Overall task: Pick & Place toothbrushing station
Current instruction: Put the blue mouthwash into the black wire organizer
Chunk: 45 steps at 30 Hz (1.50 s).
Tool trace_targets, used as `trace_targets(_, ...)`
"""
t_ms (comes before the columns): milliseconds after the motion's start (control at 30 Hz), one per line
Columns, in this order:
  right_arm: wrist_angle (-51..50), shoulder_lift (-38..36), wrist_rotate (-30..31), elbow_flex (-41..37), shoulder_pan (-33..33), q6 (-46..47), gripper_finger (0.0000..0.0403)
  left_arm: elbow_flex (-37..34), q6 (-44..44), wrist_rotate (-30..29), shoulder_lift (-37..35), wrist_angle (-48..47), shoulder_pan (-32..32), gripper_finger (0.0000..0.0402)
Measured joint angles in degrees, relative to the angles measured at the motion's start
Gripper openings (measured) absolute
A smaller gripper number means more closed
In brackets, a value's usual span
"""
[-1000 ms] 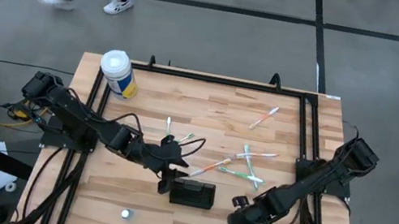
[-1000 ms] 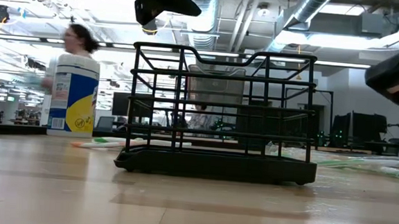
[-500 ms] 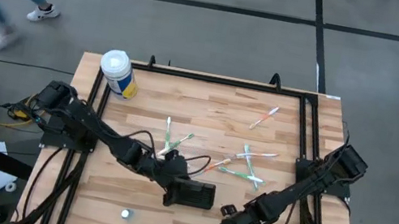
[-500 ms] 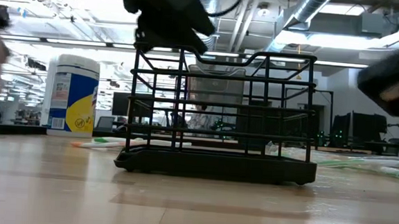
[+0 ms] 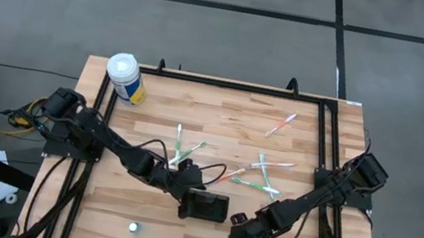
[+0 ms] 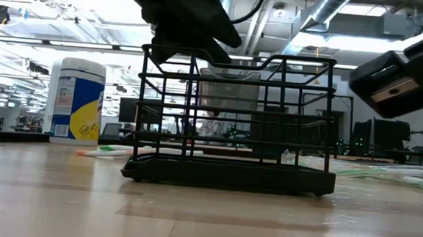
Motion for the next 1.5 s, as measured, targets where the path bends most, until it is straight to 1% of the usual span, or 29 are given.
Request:
trace_targets(200,0.75,0.0,0.04,0.0,3.76,2.2,0.016,-0.04,3.8,-2.79,-0.47,-0.36,-0.27,0.0144)
trace_targets(333,0.86,0.06,3.03,0.0,6.4,2.0,0.016,0.07,6.11,-4.23,-1.81,0.26,-0.27,0.0144)
trace_targets(433,1.55,0.95,3.9,-0.05,6.32,1.92,0.0161,0.07,10.03,-6.6,-2.22,-0.05,-0.29,0.0144)
trace_targets(567,2.09,2.58,4.8,0.03,4.69,1.89,0.016,0.07,15.48,-9.92,-2.32,-0.43,-0.26,0.0144)
trace_targets(600,1.23,2.7,4.57,-0.25,4.47,1.94,0.0159,0.07,15.85,-10.4,-2.35,-0.42,0.01,0.0144)
trace_targets(700,3.45,3.78,3.12,0.09,3.94,1.96,0.0157,0.07,16.73,-10.65,-2.38,-0.53,0.1,0.0144)
trace_targets(967,1.39,3.8,2.62,-0.02,3.46,-1.18,0.0156,0.04,17.46,-10.63,-2.42,-1.59,0.07,0.0144)
trace_targets(1300,-4.1,3.78,2.38,0.0,-0.87,-9.9,0.0153,-0.5,18.78,-10.63,-2.42,-1.49,0.08,0.0144)
trace_targets(1500,-4.16,3.76,2.38,0.0,-3.19,-10.14,0.0145,-2.71,16.44,-10.59,-2.42,-1.48,0.08,0.0144)
